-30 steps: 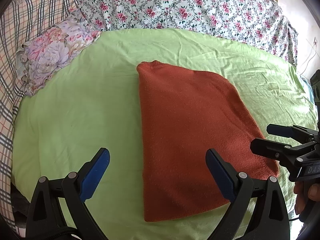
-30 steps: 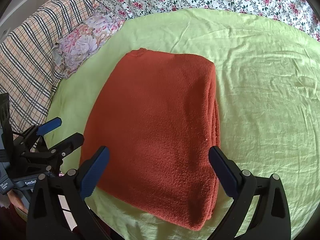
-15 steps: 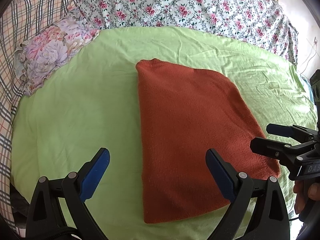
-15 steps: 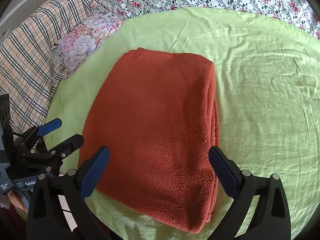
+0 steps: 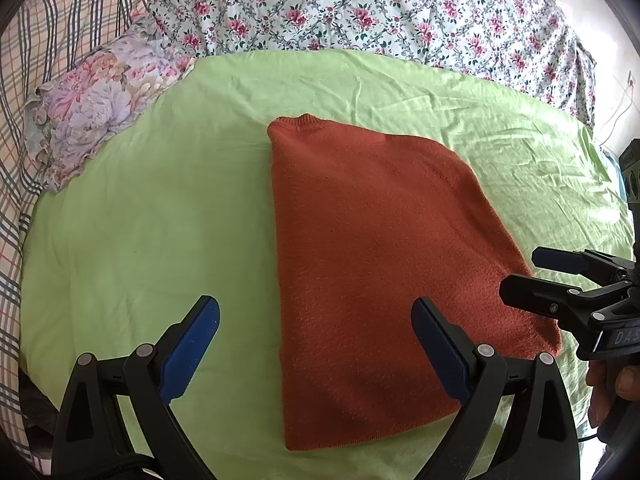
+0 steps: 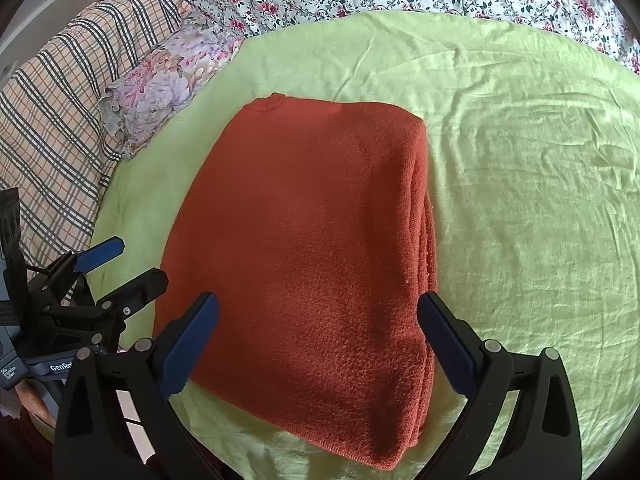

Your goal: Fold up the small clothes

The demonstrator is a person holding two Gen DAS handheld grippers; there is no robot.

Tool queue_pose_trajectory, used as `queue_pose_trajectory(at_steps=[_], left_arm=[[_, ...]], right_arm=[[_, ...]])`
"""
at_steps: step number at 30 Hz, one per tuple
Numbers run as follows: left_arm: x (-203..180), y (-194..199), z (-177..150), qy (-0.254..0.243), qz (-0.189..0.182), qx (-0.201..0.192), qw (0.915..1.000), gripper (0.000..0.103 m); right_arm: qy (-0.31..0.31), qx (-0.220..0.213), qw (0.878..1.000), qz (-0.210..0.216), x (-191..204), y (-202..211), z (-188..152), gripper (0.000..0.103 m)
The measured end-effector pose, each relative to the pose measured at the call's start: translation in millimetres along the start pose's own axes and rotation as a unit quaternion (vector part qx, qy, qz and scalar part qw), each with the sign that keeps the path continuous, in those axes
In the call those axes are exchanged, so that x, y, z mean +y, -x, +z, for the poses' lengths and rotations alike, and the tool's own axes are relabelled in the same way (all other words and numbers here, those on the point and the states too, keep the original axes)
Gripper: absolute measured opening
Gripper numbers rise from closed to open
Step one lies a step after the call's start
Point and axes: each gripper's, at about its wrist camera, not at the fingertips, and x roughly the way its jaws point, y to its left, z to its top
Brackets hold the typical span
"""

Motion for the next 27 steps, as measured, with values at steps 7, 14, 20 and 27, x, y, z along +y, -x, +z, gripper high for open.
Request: queue_pose_trajectory(at_steps=[7,14,20,27], left_arm=[[1,-2,5,-0.001,0.005,-0.004,1.0,0.097],[7,-7,15,0.009,0.011,-0.007,0.9999,0.097],[12,-11,18,0.016,0.018,-0.005,0.9997,0.097],[12,-12,18,0.02,0.019,-0.002,0.9996,0.097]], right_arm=[[-0.001,-0.001,1.0,0.0,-6,-1,4,0.099],[-0.006,-0.003,1.0,-0.003,-14,-3,12,0.099],[-0.01,0.002,1.0,-0.004,-18,-7,14,0.099],[-0.009,0.005,1.0,-0.002,-19,-9,15,0.099]])
